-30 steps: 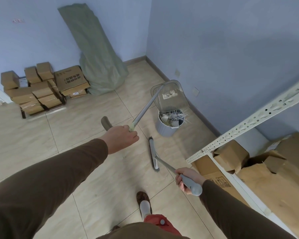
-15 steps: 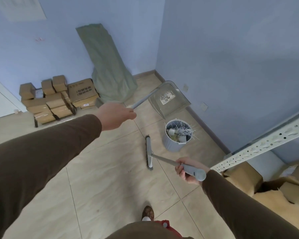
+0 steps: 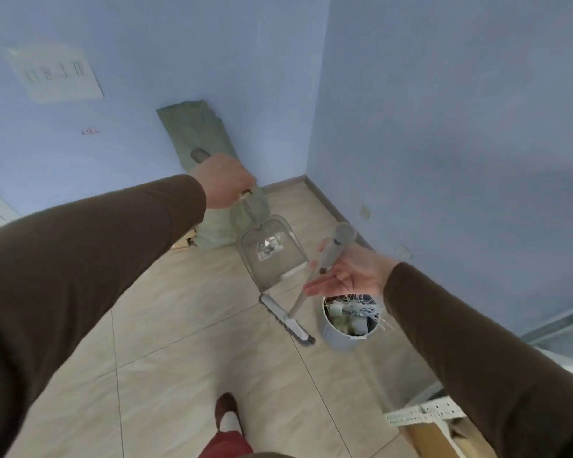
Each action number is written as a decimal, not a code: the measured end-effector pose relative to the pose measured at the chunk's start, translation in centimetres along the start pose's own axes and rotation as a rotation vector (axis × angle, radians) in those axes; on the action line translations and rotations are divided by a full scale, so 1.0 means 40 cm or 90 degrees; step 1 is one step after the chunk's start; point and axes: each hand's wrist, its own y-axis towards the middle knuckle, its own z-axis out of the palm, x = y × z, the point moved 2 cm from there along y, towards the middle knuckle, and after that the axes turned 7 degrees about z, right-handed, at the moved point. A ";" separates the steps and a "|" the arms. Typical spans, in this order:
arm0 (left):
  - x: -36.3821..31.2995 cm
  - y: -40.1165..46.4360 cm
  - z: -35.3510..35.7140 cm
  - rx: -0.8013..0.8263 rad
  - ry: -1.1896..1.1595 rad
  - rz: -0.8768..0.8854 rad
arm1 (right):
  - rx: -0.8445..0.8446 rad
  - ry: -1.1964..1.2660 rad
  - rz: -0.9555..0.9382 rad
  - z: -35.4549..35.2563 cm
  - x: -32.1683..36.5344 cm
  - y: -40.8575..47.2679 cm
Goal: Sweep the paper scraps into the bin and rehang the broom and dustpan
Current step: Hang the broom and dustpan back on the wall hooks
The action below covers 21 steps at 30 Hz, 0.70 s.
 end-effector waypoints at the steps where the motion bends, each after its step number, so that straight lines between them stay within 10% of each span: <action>1: 0.034 0.036 0.008 0.006 0.001 -0.014 | -0.008 -0.034 -0.006 -0.008 0.059 -0.003; 14: 0.591 0.554 -0.021 -0.225 0.089 -0.050 | -0.364 -0.386 -0.288 -0.097 0.829 0.067; 21: 0.767 0.833 -0.064 -0.290 -0.134 -0.079 | -0.549 -0.465 -0.412 -0.250 1.120 0.057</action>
